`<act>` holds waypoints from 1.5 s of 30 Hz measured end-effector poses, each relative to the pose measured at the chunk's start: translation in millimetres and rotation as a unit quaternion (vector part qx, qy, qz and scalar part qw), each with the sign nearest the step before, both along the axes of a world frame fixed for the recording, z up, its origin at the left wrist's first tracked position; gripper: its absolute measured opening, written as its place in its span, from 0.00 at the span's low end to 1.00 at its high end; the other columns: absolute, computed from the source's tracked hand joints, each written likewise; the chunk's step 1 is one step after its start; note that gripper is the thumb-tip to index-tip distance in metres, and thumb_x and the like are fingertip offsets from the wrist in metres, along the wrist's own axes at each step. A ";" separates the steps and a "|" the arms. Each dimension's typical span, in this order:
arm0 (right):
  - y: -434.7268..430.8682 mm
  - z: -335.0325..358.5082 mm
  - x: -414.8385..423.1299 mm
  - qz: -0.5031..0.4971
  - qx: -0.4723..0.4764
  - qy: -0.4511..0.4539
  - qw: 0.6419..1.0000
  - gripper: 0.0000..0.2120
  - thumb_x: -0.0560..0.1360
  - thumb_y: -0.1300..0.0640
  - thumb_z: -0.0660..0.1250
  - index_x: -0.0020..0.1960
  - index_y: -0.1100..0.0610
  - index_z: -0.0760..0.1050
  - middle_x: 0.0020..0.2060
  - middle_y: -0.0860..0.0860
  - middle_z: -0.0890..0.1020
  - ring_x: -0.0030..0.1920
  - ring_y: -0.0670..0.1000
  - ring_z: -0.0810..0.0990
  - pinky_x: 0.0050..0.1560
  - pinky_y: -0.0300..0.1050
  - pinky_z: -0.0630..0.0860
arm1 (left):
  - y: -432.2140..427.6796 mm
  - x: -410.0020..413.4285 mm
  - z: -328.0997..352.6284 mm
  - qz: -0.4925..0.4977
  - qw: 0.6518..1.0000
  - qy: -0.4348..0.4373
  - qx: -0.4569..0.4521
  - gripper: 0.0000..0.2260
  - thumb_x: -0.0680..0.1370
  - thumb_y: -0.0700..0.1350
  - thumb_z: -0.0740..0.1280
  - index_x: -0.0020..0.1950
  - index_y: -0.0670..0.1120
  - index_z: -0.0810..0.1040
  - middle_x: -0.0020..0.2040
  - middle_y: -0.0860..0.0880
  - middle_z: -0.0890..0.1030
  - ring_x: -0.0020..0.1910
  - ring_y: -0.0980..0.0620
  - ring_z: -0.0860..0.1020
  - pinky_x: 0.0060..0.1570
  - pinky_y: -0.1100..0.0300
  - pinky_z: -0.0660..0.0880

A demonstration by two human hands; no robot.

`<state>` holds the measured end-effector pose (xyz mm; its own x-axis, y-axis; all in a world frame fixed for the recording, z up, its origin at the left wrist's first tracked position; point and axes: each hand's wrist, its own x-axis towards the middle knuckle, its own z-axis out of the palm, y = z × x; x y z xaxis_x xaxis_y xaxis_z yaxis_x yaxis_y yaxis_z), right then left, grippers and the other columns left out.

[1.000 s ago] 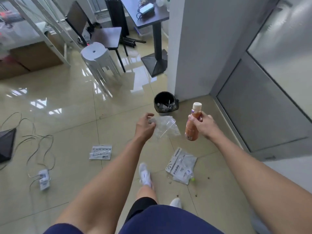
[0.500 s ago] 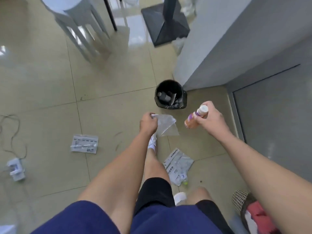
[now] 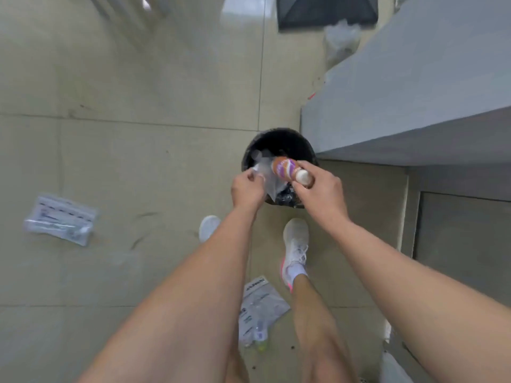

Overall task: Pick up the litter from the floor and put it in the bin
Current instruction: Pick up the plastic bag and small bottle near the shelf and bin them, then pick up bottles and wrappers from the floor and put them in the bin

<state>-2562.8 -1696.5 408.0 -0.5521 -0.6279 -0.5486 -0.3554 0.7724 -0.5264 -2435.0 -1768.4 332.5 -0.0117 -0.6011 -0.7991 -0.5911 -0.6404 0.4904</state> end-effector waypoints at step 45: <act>-98.7 416.4 181.0 0.625 -0.088 0.212 0.746 0.38 0.76 0.48 0.68 0.80 0.56 0.55 0.77 0.60 0.62 0.75 0.63 0.64 0.70 0.61 0.70 | 80.8 260.3 440.9 -0.073 0.906 -0.297 -0.293 0.37 0.76 0.45 0.65 0.83 0.40 0.54 0.84 0.40 0.52 0.84 0.44 0.51 0.80 0.50 0.56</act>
<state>-2381.8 -1795.1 824.4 0.4251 -0.8392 -0.3392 -0.9034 -0.3699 -0.2169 -2174.7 -1687.6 773.4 0.2014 -0.9510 -0.2345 -0.9196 -0.2660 0.2891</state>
